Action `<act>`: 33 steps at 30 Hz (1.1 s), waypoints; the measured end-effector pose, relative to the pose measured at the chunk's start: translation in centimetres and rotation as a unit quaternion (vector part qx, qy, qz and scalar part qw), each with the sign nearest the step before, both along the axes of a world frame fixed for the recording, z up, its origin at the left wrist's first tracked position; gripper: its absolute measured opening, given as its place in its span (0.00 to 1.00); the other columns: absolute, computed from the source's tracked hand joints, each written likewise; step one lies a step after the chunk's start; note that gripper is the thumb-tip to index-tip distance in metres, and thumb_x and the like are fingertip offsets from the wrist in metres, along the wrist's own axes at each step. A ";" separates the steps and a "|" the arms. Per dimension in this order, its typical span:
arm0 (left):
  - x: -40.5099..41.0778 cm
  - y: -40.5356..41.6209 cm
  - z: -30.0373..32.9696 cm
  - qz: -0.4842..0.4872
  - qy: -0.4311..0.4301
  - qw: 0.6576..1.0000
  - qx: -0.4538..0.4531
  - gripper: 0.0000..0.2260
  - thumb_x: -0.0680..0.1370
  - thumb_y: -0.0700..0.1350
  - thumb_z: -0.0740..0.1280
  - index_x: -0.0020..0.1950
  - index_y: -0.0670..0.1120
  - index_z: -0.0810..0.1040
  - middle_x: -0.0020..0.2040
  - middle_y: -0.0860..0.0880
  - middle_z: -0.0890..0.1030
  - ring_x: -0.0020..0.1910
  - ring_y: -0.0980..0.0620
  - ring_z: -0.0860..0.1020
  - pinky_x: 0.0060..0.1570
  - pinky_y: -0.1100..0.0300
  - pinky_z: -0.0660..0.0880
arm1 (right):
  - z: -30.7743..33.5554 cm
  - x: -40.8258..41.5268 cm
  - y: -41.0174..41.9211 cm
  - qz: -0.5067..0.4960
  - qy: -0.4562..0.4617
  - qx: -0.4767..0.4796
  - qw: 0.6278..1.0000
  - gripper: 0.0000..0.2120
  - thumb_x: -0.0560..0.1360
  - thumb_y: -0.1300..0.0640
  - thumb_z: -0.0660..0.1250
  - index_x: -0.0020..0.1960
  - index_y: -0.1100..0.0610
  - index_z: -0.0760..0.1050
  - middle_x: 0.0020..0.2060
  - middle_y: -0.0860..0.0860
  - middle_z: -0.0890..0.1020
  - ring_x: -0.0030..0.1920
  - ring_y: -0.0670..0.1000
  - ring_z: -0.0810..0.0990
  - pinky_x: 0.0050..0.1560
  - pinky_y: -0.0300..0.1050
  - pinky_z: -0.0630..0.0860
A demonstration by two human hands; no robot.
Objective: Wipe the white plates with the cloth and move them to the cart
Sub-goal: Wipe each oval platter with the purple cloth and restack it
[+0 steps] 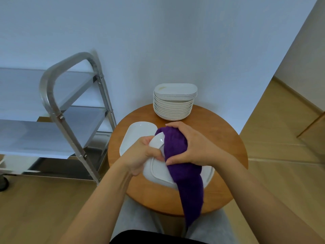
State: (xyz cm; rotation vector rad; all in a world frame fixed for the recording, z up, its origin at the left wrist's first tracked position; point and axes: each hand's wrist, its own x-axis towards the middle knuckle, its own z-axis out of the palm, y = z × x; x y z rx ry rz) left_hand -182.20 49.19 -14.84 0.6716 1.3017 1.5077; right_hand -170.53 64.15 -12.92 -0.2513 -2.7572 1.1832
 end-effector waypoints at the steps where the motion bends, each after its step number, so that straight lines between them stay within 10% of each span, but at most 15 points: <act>1: -0.1 -0.2 0.2 0.001 0.026 1.000 -0.002 0.18 0.59 0.31 0.69 0.46 0.43 0.82 0.46 0.42 0.83 0.47 0.43 0.81 0.44 0.50 0.80 | 0.3 0.0 0.4 -0.001 -0.017 -0.019 1.000 0.37 0.58 0.41 0.80 0.59 0.30 0.62 0.56 0.32 0.70 0.57 0.38 0.72 0.51 0.33 0.72; 16: -1.6 -1.6 1.7 0.058 -0.001 0.994 0.093 0.25 0.54 0.32 0.70 0.51 0.41 0.78 0.46 0.42 0.82 0.47 0.42 0.81 0.39 0.52 0.81 | 0.8 3.5 4.7 -0.074 0.024 -0.253 0.964 0.30 0.56 0.57 0.80 0.55 0.44 0.74 0.44 0.39 0.82 0.47 0.42 0.81 0.38 0.38 0.79; 33: 0.7 -0.1 -0.3 0.212 -0.151 0.953 0.154 0.28 0.58 0.28 0.64 0.58 0.41 0.76 0.51 0.41 0.81 0.51 0.42 0.80 0.41 0.51 0.81 | -4.0 3.0 -0.3 -0.285 0.274 -0.570 0.720 0.26 0.58 0.61 0.79 0.54 0.54 0.76 0.40 0.51 0.84 0.38 0.50 0.84 0.34 0.46 0.79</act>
